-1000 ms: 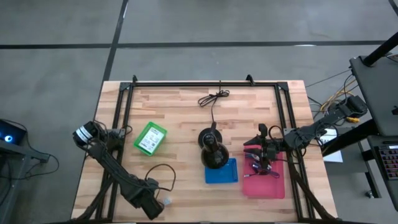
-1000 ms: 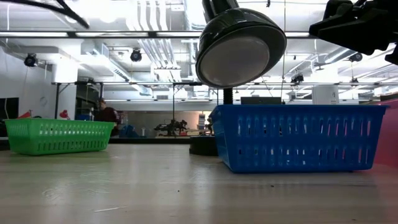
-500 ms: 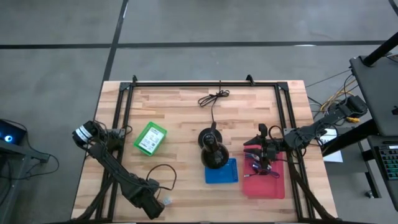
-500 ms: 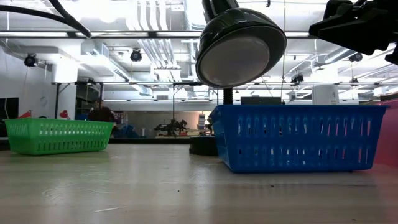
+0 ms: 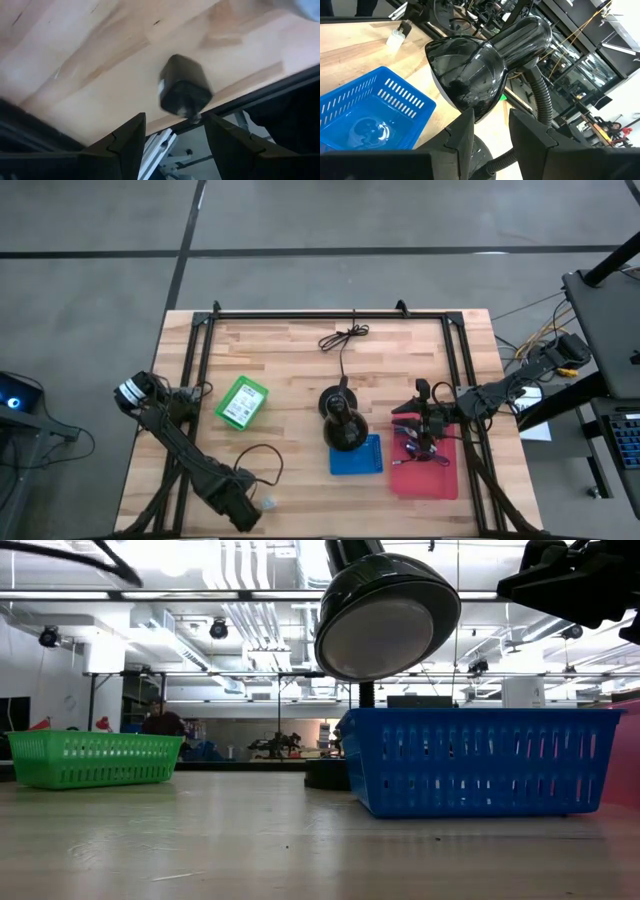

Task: Pick and place items into bin
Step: Put the black charger adapter into the blue bin

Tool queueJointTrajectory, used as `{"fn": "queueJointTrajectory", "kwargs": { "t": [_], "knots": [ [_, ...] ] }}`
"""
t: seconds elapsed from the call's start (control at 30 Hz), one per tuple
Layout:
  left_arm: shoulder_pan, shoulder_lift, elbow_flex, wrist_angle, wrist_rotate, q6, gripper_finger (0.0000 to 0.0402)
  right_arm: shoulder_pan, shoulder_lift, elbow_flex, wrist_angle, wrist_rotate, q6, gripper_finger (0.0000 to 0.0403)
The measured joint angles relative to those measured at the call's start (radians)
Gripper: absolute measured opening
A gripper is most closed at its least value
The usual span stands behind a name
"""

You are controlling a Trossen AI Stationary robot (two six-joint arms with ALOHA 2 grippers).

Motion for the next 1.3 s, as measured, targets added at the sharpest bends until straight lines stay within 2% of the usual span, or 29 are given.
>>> {"fn": "queueJointTrajectory", "kwargs": {
  "t": [0.2,0.83,1.3],
  "knots": [
    [-0.001,0.014,-0.001,0.037,-0.098,0.142,0.0187,0.000,0.000,0.000,0.000,0.000,0.000,0.0111],
    [-0.006,0.024,0.009,0.019,-0.045,0.166,0.0187,0.000,0.000,0.000,0.000,0.000,0.000,0.0111],
    [-0.016,0.024,-0.012,0.045,-0.050,0.169,0.0187,0.000,0.000,0.000,-0.001,0.000,0.000,0.0111]
  ]
}}
